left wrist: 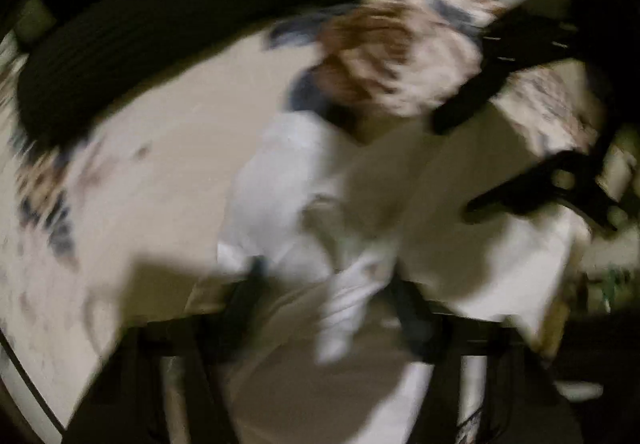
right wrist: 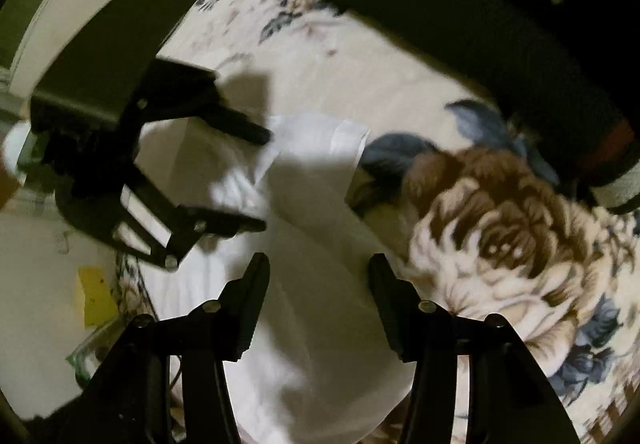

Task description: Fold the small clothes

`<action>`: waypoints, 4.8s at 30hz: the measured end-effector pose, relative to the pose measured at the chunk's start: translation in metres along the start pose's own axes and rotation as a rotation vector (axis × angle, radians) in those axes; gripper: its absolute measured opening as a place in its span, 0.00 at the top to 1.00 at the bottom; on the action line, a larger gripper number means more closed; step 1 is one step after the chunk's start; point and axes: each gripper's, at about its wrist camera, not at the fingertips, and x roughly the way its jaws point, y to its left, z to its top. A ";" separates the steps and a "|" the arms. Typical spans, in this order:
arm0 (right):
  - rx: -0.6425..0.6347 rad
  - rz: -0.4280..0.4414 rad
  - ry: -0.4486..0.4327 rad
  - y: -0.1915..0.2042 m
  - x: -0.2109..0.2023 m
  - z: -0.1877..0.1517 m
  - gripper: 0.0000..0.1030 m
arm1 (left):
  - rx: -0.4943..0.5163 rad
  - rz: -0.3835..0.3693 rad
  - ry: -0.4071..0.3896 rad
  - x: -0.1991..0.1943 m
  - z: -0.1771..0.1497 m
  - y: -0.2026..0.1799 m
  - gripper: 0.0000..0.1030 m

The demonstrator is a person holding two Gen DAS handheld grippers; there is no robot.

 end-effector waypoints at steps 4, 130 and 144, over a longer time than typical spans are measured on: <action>-0.026 0.016 -0.008 0.001 -0.001 -0.008 0.66 | 0.004 -0.073 0.024 -0.008 -0.001 -0.002 0.84; 0.329 -0.261 -0.097 -0.041 -0.030 -0.018 0.98 | -1.029 0.283 -0.363 -0.028 -0.133 0.043 0.25; 0.258 -0.139 -0.132 -0.030 -0.043 -0.023 0.85 | -0.990 0.302 -0.346 -0.053 -0.130 0.042 0.20</action>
